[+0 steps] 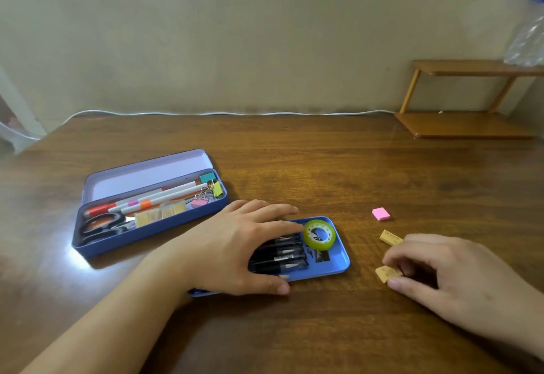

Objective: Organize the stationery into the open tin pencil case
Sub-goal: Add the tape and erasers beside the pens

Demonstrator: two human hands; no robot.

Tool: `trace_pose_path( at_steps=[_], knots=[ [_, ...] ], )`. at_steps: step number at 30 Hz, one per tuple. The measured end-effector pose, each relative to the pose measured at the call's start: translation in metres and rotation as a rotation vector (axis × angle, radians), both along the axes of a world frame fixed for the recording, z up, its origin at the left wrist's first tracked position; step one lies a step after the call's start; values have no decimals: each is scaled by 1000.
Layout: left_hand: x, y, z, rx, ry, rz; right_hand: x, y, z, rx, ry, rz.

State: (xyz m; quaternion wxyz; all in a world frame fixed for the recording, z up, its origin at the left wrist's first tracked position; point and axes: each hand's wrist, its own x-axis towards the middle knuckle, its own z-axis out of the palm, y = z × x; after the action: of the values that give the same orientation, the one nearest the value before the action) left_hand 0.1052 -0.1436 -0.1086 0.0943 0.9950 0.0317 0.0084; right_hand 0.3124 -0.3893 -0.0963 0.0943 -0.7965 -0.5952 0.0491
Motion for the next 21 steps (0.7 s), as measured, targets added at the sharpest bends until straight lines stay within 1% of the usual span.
trace_pose_path(
  at_steps=[3, 6, 8, 10, 13, 15, 18, 19, 21],
  knots=[
    [1, 0, 1, -22, -6, -12, -8, 5, 0, -2, -72, -41],
    [0, 0, 1, -29, -7, -20, -12, 6, -2, 22, -140, -33],
    [0, 1, 1, -29, -12, -28, -10, 3, 5, 15, -77, -22],
    [-1, 1, 1, -32, -16, -35, -9, 0, 11, -46, 15, 39],
    [0, 1, 1, -64, -22, -44, -7, 3, 10, -69, 20, 136],
    [0, 1, 1, -84, -26, -51, -9, 6, 7, -61, 8, 150],
    [0, 1, 1, -92, -18, -49, -14, 12, 10, -91, -53, 79],
    [0, 1, 1, -93, -23, -49, -18, 17, 12, -62, -53, 32],
    [0, 1, 1, -88, -27, -43, -31, 29, 14, 54, 32, -77]
  ],
)
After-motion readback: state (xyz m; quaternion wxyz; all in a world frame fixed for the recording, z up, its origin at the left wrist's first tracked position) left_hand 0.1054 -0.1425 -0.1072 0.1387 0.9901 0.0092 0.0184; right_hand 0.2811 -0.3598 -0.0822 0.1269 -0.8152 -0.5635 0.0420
